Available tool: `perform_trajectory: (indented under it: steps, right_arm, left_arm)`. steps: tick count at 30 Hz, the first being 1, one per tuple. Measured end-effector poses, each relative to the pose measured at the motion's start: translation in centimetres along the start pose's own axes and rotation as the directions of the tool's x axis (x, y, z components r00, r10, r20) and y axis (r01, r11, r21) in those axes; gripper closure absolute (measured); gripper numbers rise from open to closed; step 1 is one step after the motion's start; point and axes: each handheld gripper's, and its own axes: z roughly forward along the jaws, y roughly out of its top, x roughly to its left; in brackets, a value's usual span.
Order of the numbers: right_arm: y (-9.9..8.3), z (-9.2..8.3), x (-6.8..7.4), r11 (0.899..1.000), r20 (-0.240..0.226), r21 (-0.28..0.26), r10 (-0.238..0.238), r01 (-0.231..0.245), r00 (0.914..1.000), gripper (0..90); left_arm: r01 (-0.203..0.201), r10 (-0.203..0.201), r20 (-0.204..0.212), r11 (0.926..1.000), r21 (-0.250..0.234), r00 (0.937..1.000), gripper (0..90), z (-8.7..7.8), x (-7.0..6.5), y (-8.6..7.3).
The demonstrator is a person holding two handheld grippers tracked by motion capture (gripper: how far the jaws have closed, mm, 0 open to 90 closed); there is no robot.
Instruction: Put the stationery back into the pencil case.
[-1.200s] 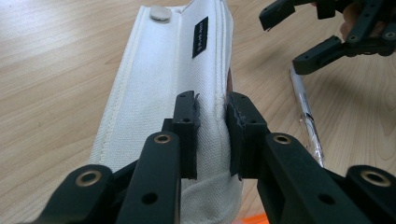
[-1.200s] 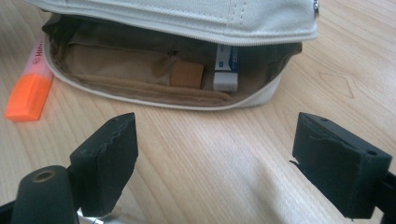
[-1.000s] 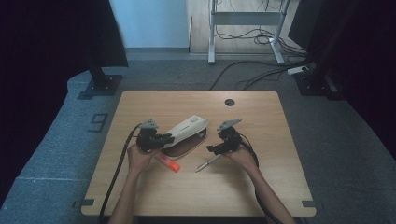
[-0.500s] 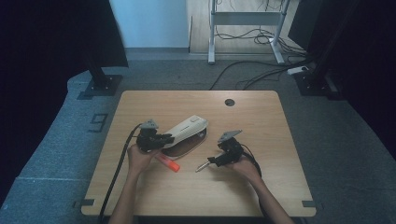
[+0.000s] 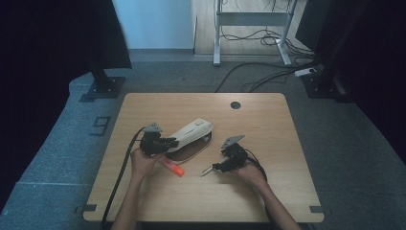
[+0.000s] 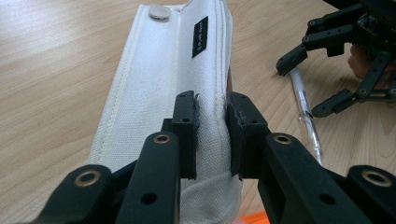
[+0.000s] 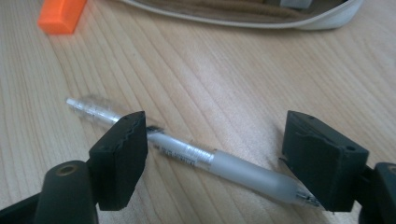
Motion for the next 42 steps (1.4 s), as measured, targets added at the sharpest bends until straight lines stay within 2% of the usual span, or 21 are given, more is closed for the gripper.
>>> perform_trajectory:
  steps: [4,7,8,9,11,13,15,20,21,24,30,42]
  right_arm:
    - [0.0,-0.1,0.1,1.0,0.015,-0.001,-0.017,0.017,0.9997,29.7]
    - [-0.1,-0.3,0.2,0.999,0.041,0.01,-0.046,0.045,0.9981,40.7]
    - [-0.1,-0.3,0.2,0.999,0.041,0.01,-0.046,0.045,0.9981,40.7]
    - [-0.2,-0.5,0.2,0.999,0.05,0.016,-0.05,0.05,0.9975,46.7]
    - [-0.2,-0.6,0.2,0.999,0.051,0.019,-0.049,0.048,0.9975,49.1]
    - [-0.3,-0.7,0.1,0.999,0.048,0.019,-0.05,0.049,0.9976,53.7]
    - [-0.4,-0.9,0.1,0.999,0.024,0.019,-0.049,0.049,0.9985,59.1]
    - [-0.5,-1.2,0.2,0.999,0.007,0.024,-0.045,0.045,0.999,66.6]
    - [-0.6,-1.3,0.3,0.998,0.002,0.028,-0.058,0.057,0.9983,71.5]
    - [-0.7,-1.4,0.4,0.997,-0.005,0.034,-0.069,0.069,0.9976,76.3]
    - [-1.1,-1.7,1.0,0.996,-0.017,0.036,-0.076,0.077,0.997,78.0]
    - [-1.5,-2.4,1.3,0.999,-0.017,0.008,-0.033,0.033,0.9993,78.6]
  left_arm:
    - [-0.001,0.001,-0.001,1.0,0.001,1.0,74.2,0.0,0.0,0.0]
    - [-0.002,0.002,0.0,1.0,0.002,1.0,74.1,0.0,0.0,0.0]
    - [-0.002,0.002,0.0,1.0,0.002,1.0,74.1,0.0,0.0,0.0]
    - [-0.002,0.002,-0.001,1.0,0.002,1.0,74.1,0.0,0.0,0.0]
    - [-0.002,0.002,0.001,1.0,0.002,1.0,74.1,0.0,0.0,0.0]
    - [-0.002,0.002,0.001,1.0,0.003,1.0,74.0,0.0,0.0,0.0]
    - [-0.002,0.002,0.001,1.0,0.003,1.0,74.0,0.0,0.0,0.0]
    - [-0.005,0.005,0.0,1.0,0.004,1.0,74.0,0.1,-0.1,0.0]
    - [-0.006,0.006,0.0,1.0,0.004,1.0,74.0,0.1,-0.1,0.0]
    - [-0.008,0.008,-0.001,1.0,0.004,1.0,73.9,0.1,-0.1,0.0]
    - [-0.009,0.01,-0.002,0.9999,0.004,1.0,73.9,0.1,-0.1,0.0]
    - [-0.003,0.003,-0.004,0.9999,-0.01,1.0,75.1,0.0,0.0,-0.1]
